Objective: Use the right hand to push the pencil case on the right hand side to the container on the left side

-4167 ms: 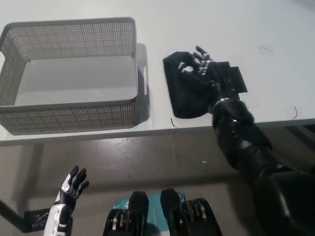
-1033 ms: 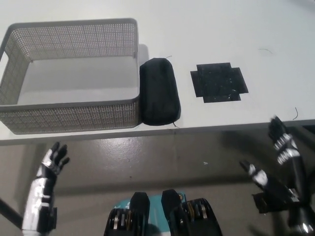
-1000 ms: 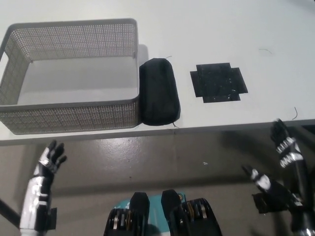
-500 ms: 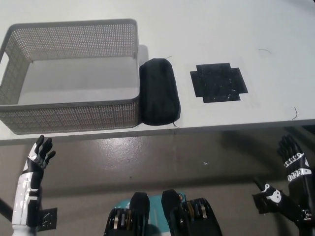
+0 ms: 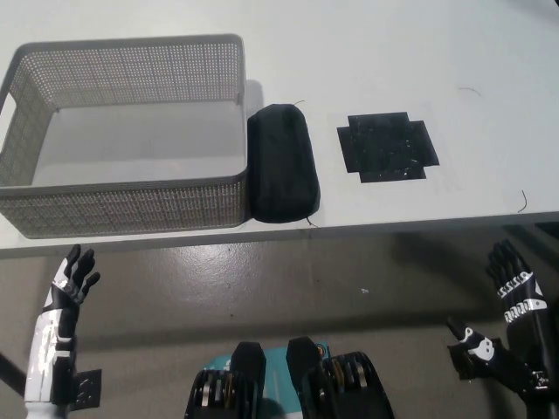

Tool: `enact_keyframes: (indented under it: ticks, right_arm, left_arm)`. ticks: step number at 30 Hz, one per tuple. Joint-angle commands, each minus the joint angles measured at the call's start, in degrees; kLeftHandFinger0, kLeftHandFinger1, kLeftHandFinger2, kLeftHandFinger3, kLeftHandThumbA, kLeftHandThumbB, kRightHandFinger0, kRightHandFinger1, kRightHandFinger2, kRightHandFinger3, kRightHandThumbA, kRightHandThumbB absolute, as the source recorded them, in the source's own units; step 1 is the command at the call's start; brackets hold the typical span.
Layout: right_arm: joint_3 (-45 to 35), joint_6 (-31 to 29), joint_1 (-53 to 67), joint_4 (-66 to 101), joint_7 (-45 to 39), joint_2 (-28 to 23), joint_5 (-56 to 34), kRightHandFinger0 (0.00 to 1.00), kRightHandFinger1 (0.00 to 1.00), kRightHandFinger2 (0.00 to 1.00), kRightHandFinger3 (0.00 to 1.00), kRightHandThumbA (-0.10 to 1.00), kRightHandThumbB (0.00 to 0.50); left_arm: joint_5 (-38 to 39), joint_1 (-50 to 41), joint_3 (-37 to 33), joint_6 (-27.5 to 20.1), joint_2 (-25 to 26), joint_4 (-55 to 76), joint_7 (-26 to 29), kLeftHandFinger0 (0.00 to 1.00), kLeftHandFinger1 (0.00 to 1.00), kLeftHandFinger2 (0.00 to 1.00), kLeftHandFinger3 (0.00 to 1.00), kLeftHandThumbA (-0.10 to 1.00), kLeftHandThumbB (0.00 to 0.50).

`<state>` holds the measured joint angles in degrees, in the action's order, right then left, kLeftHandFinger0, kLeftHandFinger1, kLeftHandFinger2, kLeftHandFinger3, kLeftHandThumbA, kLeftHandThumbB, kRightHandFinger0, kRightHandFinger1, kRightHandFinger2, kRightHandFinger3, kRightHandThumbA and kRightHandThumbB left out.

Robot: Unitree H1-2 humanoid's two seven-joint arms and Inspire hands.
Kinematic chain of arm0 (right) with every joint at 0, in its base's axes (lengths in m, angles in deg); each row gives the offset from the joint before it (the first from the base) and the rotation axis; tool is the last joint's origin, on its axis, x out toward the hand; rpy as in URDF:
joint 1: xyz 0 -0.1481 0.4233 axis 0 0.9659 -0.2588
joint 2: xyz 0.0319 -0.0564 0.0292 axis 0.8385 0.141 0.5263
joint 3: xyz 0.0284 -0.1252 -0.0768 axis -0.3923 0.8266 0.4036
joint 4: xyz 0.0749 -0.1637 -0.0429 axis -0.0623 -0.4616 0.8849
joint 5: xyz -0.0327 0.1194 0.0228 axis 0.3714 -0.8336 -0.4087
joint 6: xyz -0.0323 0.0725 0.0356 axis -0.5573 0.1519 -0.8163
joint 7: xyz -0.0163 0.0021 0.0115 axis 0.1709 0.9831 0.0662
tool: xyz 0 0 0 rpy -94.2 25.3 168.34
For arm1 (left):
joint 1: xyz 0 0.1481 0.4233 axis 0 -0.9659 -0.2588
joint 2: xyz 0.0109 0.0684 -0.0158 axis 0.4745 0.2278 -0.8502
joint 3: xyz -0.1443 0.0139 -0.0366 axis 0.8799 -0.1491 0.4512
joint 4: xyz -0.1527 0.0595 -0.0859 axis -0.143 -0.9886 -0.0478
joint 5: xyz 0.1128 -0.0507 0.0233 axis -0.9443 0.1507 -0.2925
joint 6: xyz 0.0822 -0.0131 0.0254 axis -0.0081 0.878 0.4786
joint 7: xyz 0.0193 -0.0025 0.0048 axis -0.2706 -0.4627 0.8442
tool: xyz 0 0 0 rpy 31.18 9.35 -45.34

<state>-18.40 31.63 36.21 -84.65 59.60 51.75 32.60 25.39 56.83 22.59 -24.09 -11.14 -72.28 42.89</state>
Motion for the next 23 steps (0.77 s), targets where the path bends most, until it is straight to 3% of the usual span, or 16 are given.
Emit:
enact_keyframes:
  ticks: [1, 9, 23]
  right_arm:
    - [-0.9, -3.31, -1.31, 0.42, -1.14, 0.42, -0.26, 1.0, 1.0, 1.0, 1.0, 1.0, 0.27]
    - [-1.13, -1.44, -2.54, 0.93, -1.37, 0.6, -0.89, 1.0, 1.0, 1.0, 1.0, 1.0, 0.295]
    - [-1.02, -1.59, -3.78, -0.38, -2.61, 0.43, -0.9, 1.0, 1.0, 1.0, 1.0, 1.0, 0.257]
  left_arm:
    - [-0.26, -0.41, 0.0, -2.15, 0.32, 0.6, 0.76, 1.0, 1.0, 1.0, 1.0, 1.0, 0.043]
    - [0.13, -0.07, 0.47, -2.29, 0.28, -0.01, 1.15, 1.0, 1.0, 1.0, 1.0, 1.0, 0.034]
    - [-0.36, -0.09, 1.21, -2.6, 0.11, -1.05, 1.5, 1.0, 1.0, 1.0, 1.0, 1.0, 0.022]
